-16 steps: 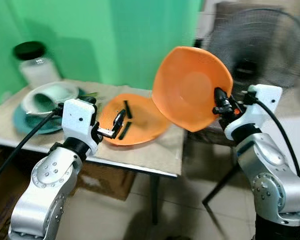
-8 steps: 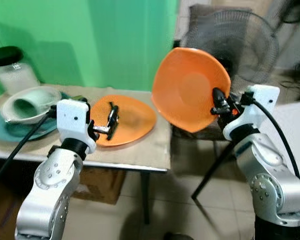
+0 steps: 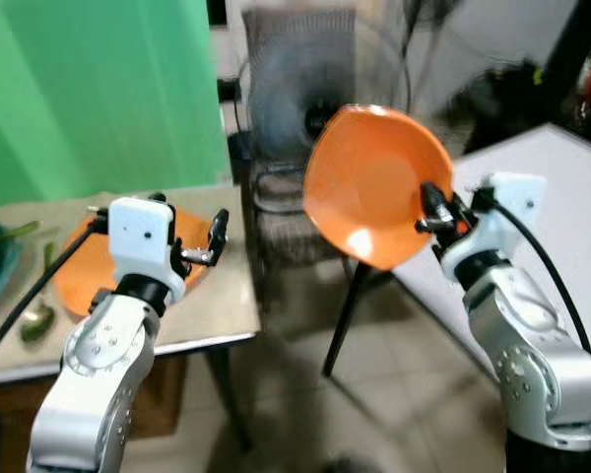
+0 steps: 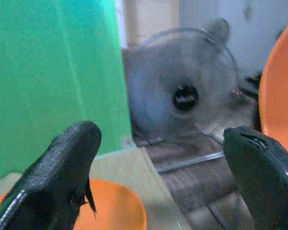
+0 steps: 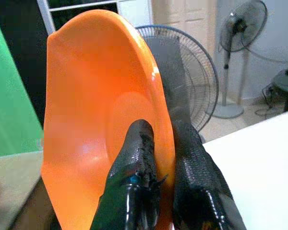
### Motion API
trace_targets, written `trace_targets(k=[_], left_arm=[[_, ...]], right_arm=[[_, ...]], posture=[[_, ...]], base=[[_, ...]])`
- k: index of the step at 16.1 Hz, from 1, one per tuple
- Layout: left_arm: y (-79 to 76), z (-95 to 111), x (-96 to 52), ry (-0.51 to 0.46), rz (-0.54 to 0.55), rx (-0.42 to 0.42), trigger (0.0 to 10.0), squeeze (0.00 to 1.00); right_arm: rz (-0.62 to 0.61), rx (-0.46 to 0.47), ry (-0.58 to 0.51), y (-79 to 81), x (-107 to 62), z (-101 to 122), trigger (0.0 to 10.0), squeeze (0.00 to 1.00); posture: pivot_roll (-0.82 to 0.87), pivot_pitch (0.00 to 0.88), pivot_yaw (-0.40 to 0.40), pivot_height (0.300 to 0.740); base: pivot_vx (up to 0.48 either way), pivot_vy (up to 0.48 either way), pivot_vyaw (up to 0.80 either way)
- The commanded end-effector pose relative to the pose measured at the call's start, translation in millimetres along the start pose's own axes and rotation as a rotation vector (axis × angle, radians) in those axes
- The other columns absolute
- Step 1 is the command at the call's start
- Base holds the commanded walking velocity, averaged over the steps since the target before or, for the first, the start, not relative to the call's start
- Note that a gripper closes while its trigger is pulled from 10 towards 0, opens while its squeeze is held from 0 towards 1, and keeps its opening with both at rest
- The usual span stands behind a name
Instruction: Setting the table
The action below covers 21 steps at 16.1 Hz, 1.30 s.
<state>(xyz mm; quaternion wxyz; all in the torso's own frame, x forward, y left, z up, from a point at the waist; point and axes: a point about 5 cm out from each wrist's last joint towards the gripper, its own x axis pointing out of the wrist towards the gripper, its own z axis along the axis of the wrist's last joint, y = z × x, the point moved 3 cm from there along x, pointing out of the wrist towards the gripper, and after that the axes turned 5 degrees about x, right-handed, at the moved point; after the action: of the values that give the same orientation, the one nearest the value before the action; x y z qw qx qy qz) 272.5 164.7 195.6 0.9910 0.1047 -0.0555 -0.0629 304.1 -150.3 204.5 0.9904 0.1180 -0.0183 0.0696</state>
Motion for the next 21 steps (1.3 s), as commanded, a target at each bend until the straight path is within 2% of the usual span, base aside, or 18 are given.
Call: trace_targets(k=[1, 3, 6, 7, 8, 10, 11, 12, 13, 14, 16, 17, 18, 21], left_arm=[[-0.5, -5.1, -0.1, 0.026, 0.000, 0.003, 10.0, 0.00], [-2.7, -5.7, 0.5, 0.028, -0.012, -0.004, 10.0, 0.00], [-3.0, -6.8, 2.0, 0.032, -0.015, -0.008, 10.0, 0.00], [-2.3, -4.8, 3.4, 0.022, -0.013, 0.058, 10.0, 0.00], [-2.6, -4.7, 3.9, 0.023, -0.015, 0.066, 10.0, 0.00], [-4.9, -6.2, 4.9, 0.032, -0.033, 0.041, 10.0, 0.00], [-5.3, -7.5, 5.0, 0.039, -0.030, -0.007, 10.0, 0.00], [-4.9, -7.3, 5.2, 0.038, -0.030, -0.008, 10.0, 0.00], [-4.7, -6.8, 5.8, 0.034, -0.031, 0.001, 10.0, 0.00], [-4.1, -7.1, 5.6, 0.036, -0.030, 0.048, 10.0, 0.00], [-4.3, -6.7, 5.9, 0.030, -0.029, 0.059, 10.0, 0.00], [-5.1, -7.8, 6.6, 0.031, -0.025, -0.020, 10.0, 0.00], [-4.4, -7.1, 6.7, 0.025, -0.019, -0.034, 10.0, 0.00], [-3.4, -9.6, 7.2, 0.041, -0.024, -0.007, 10.0, 0.00]], right_arm=[[0.012, 0.005, -0.013, 3.9, -2.5, 2.9, 10.0, 0.00], [0.013, 0.000, -0.004, 6.0, -3.3, 0.7, 10.0, 0.00], [0.004, 0.004, 0.004, 7.6, -4.7, -1.0, 10.0, 0.00], [0.001, 0.004, 0.006, 8.0, -5.1, -1.6, 10.0, 0.00], [-0.001, 0.005, 0.008, 8.1, -5.3, -2.0, 10.0, 0.00], [-0.007, 0.007, 0.010, 8.1, -5.2, -2.6, 10.0, 0.00], [-0.009, 0.007, 0.009, 8.1, -5.2, -2.6, 10.0, 0.00], [-0.013, 0.007, 0.009, 7.6, -5.0, -2.7, 10.0, 0.00], [-0.015, 0.007, 0.010, 7.4, -4.5, -2.8, 10.0, 0.00], [-0.017, 0.005, 0.012, 7.2, -4.6, -3.1, 10.0, 0.00], [-0.020, 0.003, 0.016, 7.0, -4.6, -3.4, 10.0, 0.00], [-0.021, 0.002, 0.019, 7.2, -4.5, -4.0, 10.0, 0.00], [-0.021, 0.002, 0.019, 7.4, -4.4, -4.0, 10.0, 0.00], [-0.029, 0.002, 0.027, 6.4, -4.9, -5.2, 10.0, 0.00]], posture=[[-0.09, 0.000, -0.012, 0.740], [-0.09, 0.000, -0.009, 0.740], [-0.09, 0.000, -0.004, 0.740], [-0.10, 0.000, -0.003, 0.740], [-0.10, 0.000, -0.002, 0.740], [-0.10, 0.000, -0.002, 0.740], [-0.10, 0.000, -0.002, 0.740], [-0.10, 0.000, -0.003, 0.740], [-0.10, 0.000, -0.004, 0.740], [-0.10, 0.000, -0.004, 0.740], [-0.10, 0.000, -0.004, 0.740], [-0.10, 0.000, -0.005, 0.740], [-0.10, 0.000, -0.005, 0.740], [-0.10, 0.000, -0.007, 0.740]], base=[[0.000, 0.000, -0.80], [0.000, 0.000, -0.80], [0.000, 0.472, -0.80], [0.000, 0.000, -0.80], [0.000, -0.480, -0.80], [0.000, -0.480, -0.40], [0.000, 0.480, 0.00], [0.000, 0.480, 0.00], [0.000, 0.480, -0.80], [0.000, 0.000, -0.80], [0.000, -0.480, -0.80], [0.000, 0.259, -0.80], [0.000, 0.259, -0.80], [0.000, 0.480, -0.80]])
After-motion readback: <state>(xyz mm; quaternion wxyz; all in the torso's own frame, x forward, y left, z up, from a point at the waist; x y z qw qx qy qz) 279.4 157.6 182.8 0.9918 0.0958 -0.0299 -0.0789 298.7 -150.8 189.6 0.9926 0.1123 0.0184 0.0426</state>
